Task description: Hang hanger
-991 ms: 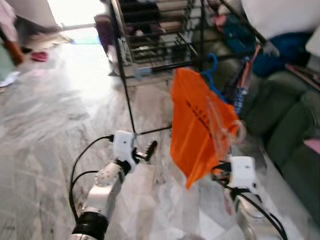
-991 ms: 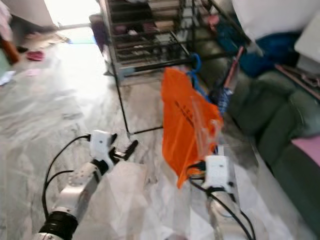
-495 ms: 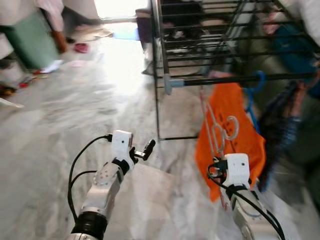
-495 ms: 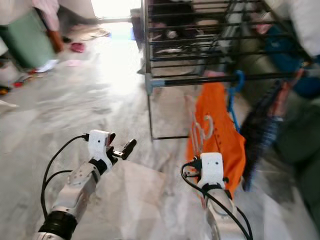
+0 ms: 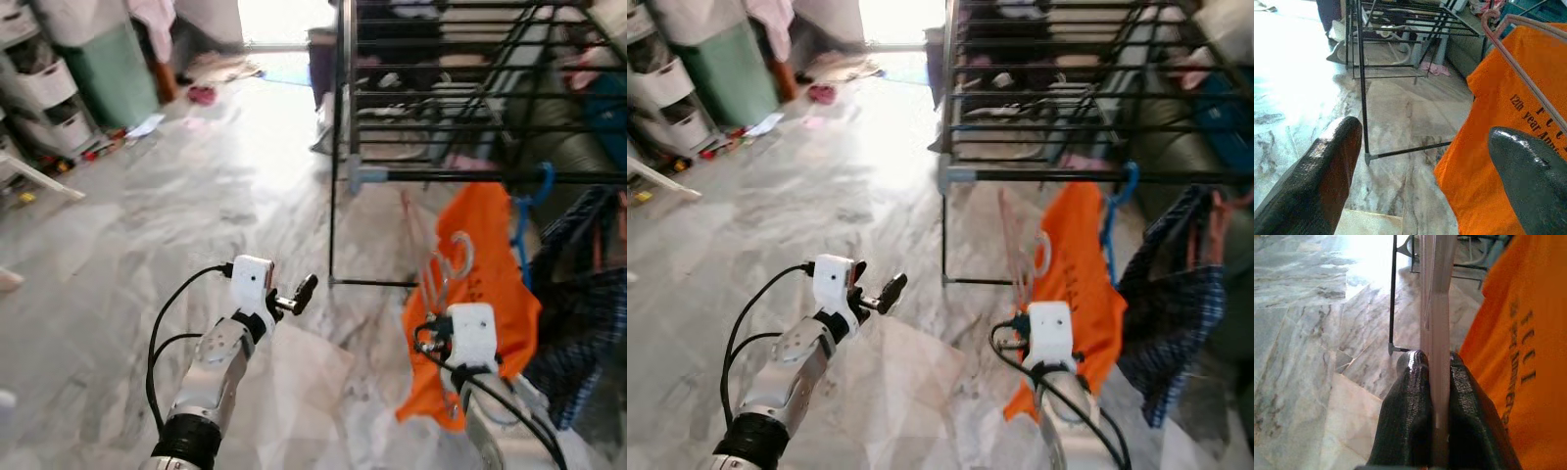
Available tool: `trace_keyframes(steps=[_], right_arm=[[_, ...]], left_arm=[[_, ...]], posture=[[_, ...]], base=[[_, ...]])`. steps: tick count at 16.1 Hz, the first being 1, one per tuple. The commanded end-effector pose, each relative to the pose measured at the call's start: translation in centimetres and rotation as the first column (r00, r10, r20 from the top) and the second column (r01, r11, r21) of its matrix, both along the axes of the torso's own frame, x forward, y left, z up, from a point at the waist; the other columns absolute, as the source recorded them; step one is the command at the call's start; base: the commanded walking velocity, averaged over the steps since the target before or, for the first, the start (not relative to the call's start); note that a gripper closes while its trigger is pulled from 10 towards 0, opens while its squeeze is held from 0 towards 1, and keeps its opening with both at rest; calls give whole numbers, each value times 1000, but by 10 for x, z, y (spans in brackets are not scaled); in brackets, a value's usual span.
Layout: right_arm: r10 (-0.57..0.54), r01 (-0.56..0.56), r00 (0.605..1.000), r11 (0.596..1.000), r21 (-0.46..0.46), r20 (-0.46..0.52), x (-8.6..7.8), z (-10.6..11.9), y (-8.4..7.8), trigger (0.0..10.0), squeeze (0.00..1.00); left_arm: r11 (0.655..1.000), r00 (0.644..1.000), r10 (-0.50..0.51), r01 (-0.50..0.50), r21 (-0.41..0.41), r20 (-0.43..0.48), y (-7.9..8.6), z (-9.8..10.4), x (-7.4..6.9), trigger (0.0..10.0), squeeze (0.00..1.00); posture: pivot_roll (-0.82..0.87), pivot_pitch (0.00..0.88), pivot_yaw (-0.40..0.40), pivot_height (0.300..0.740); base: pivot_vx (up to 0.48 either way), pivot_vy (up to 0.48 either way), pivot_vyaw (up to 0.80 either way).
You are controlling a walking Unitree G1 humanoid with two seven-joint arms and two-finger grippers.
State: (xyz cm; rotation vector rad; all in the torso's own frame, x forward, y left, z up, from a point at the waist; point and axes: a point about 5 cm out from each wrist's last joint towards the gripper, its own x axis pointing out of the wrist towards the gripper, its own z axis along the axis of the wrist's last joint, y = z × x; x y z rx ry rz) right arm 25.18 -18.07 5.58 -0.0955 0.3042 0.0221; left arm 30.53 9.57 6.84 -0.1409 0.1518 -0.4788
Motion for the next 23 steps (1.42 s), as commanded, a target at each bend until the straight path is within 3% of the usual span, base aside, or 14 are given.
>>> trace_keyframes(steps=[1,6,8,16,19,23], right_arm=[[11,-11,1000,1000,-8,6,3,3,2,10000,0],[-2,2,999,1000,8,32,10,9,3,10000,0],[-3,3,999,1000,10,31,11,9,3,10000,0],[-11,10,999,1000,26,38,14,12,4,10000,0],[-11,10,999,1000,19,46,27,18,2,10000,0],[-4,2,999,1000,30,53,52,30,12,10000,0]], left_arm=[[1000,1000,-3,3,14,-1,0,-1,-1,10000,0],[1000,1000,-3,3,14,-5,-1,-2,-1,10000,0],[1000,1000,3,-3,-12,2,-1,-1,-1,10000,0],[1000,1000,-3,3,28,-29,4,-11,-10,10000,0],[999,999,-29,30,24,-41,5,-15,-15,10000,0],[996,995,-92,92,0,-32,5,-16,-21,10000,0]], posture=[[-162,121,27,740],[-160,119,24,740],[-160,118,24,740],[-157,125,18,740],[-159,128,15,740],[-151,123,9,740]], base=[[360,0,0],[345,0,0],[0,0,0],[0,0,0],[0,0,0],[0,0,0]])
